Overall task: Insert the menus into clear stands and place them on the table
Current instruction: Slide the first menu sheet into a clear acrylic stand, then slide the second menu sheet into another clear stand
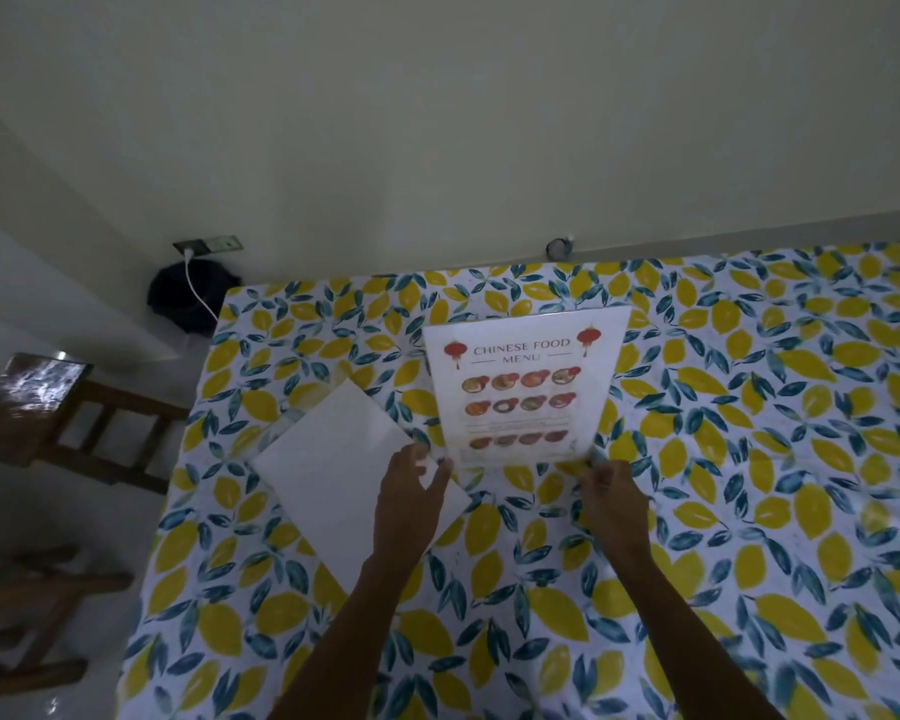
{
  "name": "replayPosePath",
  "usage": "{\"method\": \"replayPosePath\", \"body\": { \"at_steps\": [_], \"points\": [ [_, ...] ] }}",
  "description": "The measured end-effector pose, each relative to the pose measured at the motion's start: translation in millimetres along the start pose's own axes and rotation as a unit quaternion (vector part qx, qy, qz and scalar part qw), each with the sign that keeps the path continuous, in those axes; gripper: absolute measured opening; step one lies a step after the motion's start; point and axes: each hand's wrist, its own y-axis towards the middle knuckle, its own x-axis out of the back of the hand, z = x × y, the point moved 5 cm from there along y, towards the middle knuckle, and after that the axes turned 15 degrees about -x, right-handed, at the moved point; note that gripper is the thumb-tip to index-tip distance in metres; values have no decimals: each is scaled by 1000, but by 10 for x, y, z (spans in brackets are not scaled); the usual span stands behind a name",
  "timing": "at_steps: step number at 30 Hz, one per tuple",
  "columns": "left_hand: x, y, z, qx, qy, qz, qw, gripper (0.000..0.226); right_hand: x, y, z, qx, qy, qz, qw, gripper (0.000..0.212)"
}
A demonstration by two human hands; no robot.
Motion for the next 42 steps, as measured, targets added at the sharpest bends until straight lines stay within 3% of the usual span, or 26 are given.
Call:
{"method": "replayPosePath", "body": {
  "at_steps": [5, 7, 9, 12, 15, 19, 24, 27, 30, 33, 42],
  "points": [
    [336, -473, 562, 58, 34, -23, 998, 45, -580, -550, 14, 36, -51, 62, 996, 18],
    [511, -689, 825, 101, 61, -37, 992, 46, -845, -765, 84, 78, -95, 76, 989, 31],
    [635, -885, 1092, 152, 75, -18, 985, 51, -1053, -1021, 218, 165, -170, 40, 971, 31],
    [755, -1059, 1280, 132, 93, 49, 986, 55, -1414, -1208, 200, 210, -249, 34, 945, 37],
    [881, -1112, 1270, 102, 33, 49, 993, 54, -1581, -1241, 145, 194, -292, 34, 936, 52],
    [1013, -1170, 1361, 132, -31, 36, 990, 52, -1520, -1268, 116, 92, -214, 89, 968, 60],
    [1372, -1209, 1480, 193, -148, -11, 970, 48, -1283, -1738, 99, 118, -137, 93, 979, 39],
    [1652, -1205, 1359, 142, -123, -26, 982, 31, -1046, -2002, 108, 139, -85, 63, 985, 35],
    [1849, -1214, 1179, 63, -96, -40, 993, 44, -863, -2216, 171, 181, -48, 38, 982, 35],
    [2009, -1279, 884, 37, -130, -76, 988, 30, -702, -2460, 254, 206, -29, 21, 978, 35],
    [2302, -1494, 396, -21, -190, -114, 975, 57, -277, -2978, 525, 286, 57, -32, 956, 15]
  ]
}}
